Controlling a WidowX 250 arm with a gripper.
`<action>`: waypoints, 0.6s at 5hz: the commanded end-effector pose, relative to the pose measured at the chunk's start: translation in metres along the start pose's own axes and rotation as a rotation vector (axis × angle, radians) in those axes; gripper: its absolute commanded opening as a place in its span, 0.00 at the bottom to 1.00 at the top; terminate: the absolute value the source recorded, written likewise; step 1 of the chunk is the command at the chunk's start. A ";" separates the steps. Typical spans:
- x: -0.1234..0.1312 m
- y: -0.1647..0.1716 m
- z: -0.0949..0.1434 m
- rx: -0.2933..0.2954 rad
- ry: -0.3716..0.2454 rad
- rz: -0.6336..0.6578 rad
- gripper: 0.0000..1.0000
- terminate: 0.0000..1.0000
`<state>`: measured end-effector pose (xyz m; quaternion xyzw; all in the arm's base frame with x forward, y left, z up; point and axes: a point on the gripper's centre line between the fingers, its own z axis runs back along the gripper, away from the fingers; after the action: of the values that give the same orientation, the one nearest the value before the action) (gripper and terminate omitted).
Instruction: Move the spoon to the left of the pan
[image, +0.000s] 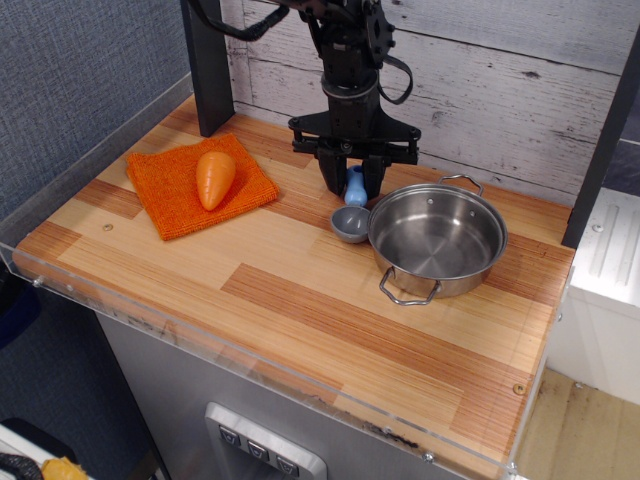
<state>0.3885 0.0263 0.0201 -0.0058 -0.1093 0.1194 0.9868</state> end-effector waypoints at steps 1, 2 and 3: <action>0.004 -0.004 0.015 0.019 0.010 0.036 1.00 0.00; 0.004 -0.005 0.017 0.024 0.006 0.039 1.00 0.00; 0.006 -0.006 0.025 0.016 -0.001 0.037 1.00 0.00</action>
<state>0.3820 0.0254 0.0196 0.0023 -0.0702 0.1414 0.9875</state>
